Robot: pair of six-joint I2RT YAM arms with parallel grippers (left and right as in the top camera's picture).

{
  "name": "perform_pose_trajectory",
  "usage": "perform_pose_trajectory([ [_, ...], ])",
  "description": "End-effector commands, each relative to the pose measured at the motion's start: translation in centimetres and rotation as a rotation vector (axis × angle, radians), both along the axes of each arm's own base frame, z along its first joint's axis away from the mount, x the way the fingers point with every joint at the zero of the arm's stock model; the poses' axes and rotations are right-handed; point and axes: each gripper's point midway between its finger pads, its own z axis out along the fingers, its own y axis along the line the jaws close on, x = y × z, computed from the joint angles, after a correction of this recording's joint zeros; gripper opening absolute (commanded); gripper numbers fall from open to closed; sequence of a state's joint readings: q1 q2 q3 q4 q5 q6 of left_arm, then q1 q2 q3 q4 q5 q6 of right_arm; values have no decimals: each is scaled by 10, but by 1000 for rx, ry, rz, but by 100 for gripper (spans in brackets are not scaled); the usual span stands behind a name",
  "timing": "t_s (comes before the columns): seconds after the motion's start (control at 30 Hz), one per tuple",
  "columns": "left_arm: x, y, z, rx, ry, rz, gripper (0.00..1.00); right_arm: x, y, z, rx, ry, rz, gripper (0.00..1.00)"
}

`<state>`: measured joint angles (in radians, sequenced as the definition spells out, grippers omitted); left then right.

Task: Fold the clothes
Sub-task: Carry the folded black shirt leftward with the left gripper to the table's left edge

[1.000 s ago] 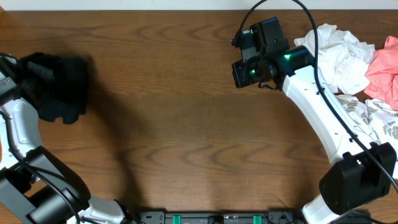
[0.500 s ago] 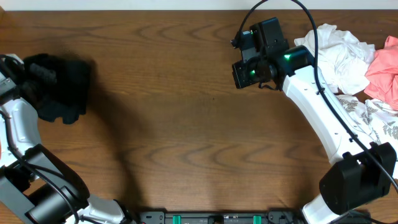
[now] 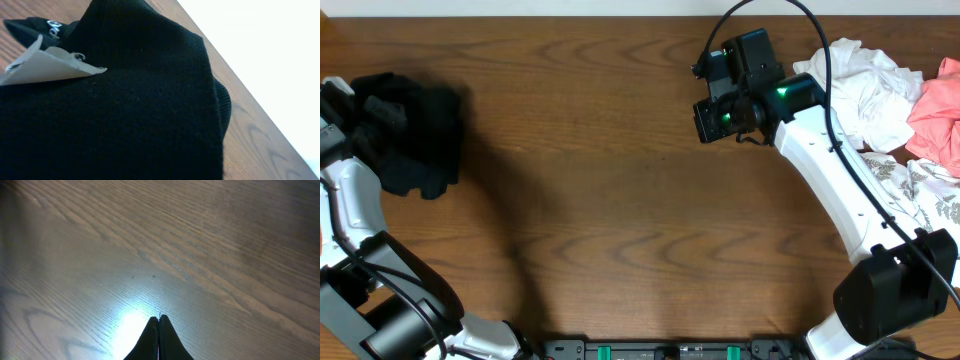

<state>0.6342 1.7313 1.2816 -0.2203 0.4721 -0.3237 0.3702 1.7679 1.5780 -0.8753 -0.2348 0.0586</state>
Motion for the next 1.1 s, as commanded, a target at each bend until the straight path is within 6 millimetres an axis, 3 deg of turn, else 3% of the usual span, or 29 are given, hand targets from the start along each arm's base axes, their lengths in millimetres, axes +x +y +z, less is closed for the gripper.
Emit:
perform_pose_trajectory([
  [0.0, -2, 12, 1, 51, 26, 20, 6, 2, -4, 6, -1, -18, 3, 1],
  [0.27, -27, 20, -27, 42, 177, 90, 8, 0, -4, 5, -3, -11, 4, 1],
  [0.37, -33, 18, -33, 22, 205, 93, 10, -1, -4, 5, -5, -6, 4, 1],
  [0.43, -38, 17, -36, 8, 224, 96, 17, -2, -5, 4, -7, -1, 4, 2],
  [0.53, -48, 17, -42, -19, 261, 107, 17, -3, -5, 3, -9, 5, 4, 1],
  [0.77, -97, 32, -64, -6, 465, 225, 17, -4, -6, 3, -11, 10, 4, 1],
  [0.8, -104, 35, -66, 2, 497, 244, 22, -4, -6, 3, -11, 10, 4, 1],
  [0.83, -111, 38, -68, 13, 524, 263, 37, -4, -6, 3, -11, 10, 4, 1],
  [0.87, -116, 40, -69, 20, 541, 276, 60, -4, -6, 3, -11, 10, 4, 1],
  [0.9, -118, 42, -69, 23, 547, 284, 91, -4, -6, 3, -11, 10, 4, 1],
  [0.93, -119, 43, -69, 21, 547, 286, 98, -4, -6, 3, -11, 11, 4, 1],
  [1.07, -120, 44, -69, 21, 548, 290, 98, -4, -6, 3, -11, 11, 4, 1],
])
